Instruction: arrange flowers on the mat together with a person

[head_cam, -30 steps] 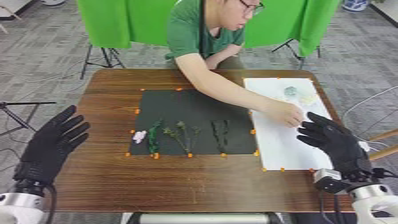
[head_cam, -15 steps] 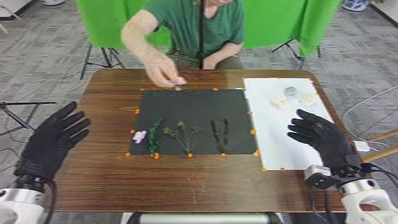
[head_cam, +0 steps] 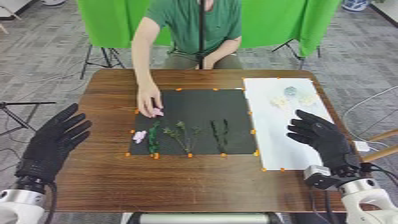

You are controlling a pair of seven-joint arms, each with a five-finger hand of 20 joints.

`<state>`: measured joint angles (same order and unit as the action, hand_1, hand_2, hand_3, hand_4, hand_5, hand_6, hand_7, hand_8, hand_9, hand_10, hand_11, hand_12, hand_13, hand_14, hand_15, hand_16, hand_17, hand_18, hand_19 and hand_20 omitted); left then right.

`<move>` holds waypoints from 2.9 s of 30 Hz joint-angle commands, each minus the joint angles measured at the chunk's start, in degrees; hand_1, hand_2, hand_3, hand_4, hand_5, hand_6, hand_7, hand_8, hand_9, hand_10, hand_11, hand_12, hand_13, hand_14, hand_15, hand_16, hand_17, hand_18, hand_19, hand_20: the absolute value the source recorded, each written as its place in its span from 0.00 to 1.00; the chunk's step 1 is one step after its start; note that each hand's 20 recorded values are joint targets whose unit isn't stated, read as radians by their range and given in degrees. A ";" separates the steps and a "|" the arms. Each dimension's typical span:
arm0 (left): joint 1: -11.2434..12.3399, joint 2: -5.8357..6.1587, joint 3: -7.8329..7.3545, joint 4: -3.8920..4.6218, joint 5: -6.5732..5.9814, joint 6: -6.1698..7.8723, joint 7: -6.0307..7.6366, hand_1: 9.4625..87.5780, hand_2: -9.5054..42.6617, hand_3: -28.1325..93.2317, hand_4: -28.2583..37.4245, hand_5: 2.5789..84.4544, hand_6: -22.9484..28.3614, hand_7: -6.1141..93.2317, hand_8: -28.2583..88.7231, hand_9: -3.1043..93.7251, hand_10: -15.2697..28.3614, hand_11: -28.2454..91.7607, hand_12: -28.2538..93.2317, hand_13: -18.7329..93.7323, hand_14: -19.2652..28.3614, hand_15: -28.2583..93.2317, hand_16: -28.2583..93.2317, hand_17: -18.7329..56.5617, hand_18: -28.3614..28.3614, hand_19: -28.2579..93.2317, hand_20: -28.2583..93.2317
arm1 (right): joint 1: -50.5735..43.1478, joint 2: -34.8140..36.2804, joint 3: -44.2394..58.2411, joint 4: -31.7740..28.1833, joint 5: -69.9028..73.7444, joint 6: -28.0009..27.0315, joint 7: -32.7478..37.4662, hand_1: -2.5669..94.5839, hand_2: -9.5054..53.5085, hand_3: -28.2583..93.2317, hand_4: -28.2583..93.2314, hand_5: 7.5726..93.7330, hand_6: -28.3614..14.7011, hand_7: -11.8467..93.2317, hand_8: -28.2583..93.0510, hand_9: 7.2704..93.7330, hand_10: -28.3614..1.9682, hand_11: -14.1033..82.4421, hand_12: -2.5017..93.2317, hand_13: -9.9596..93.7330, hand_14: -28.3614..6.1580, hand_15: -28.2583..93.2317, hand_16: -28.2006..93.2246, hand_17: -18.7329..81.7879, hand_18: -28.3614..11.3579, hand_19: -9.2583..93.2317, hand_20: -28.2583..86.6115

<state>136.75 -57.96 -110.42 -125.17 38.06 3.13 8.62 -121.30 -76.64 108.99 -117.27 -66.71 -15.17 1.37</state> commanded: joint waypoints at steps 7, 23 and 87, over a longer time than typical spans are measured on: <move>0.31 0.12 0.37 0.46 -0.19 -0.43 -1.39 0.26 0.09 0.79 0.02 0.36 0.52 0.21 0.17 0.31 0.61 0.38 0.39 0.37 0.69 0.44 0.26 0.13 0.88 0.59 0.31 | -0.59 0.40 0.12 -0.34 -1.08 0.34 -0.03 0.24 0.14 0.92 0.04 0.39 0.51 0.23 0.17 0.40 0.46 0.26 0.28 0.44 0.48 0.40 0.49 0.31 0.20 0.50 0.49; 1.56 0.23 -0.35 -0.23 0.05 0.49 -0.77 0.26 0.09 0.79 0.02 0.36 0.52 0.20 0.17 0.31 0.61 0.38 0.39 0.37 0.69 0.45 0.26 0.13 0.88 0.59 0.31 | 6.02 18.71 -5.75 4.60 -38.36 29.50 -8.24 0.36 0.00 0.89 0.00 0.51 0.64 0.38 0.12 0.56 0.57 0.41 0.27 0.59 0.59 0.63 0.41 0.42 0.29 0.72 0.59; 2.11 0.58 -1.20 -0.33 -0.07 0.48 0.04 0.26 0.09 0.79 0.02 0.35 0.52 0.21 0.17 0.31 0.61 0.38 0.39 0.37 0.69 0.44 0.26 0.13 0.88 0.59 0.31 | 26.09 36.53 -28.78 31.81 -76.98 29.67 3.00 0.54 0.01 0.84 0.00 0.64 0.80 0.59 0.21 0.83 0.77 0.32 0.53 0.74 0.75 0.58 0.55 0.43 0.36 0.67 0.60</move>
<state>138.63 -57.48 -111.86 -125.94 38.06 3.80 9.31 -95.12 -40.32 81.73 -86.13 -142.82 8.38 4.60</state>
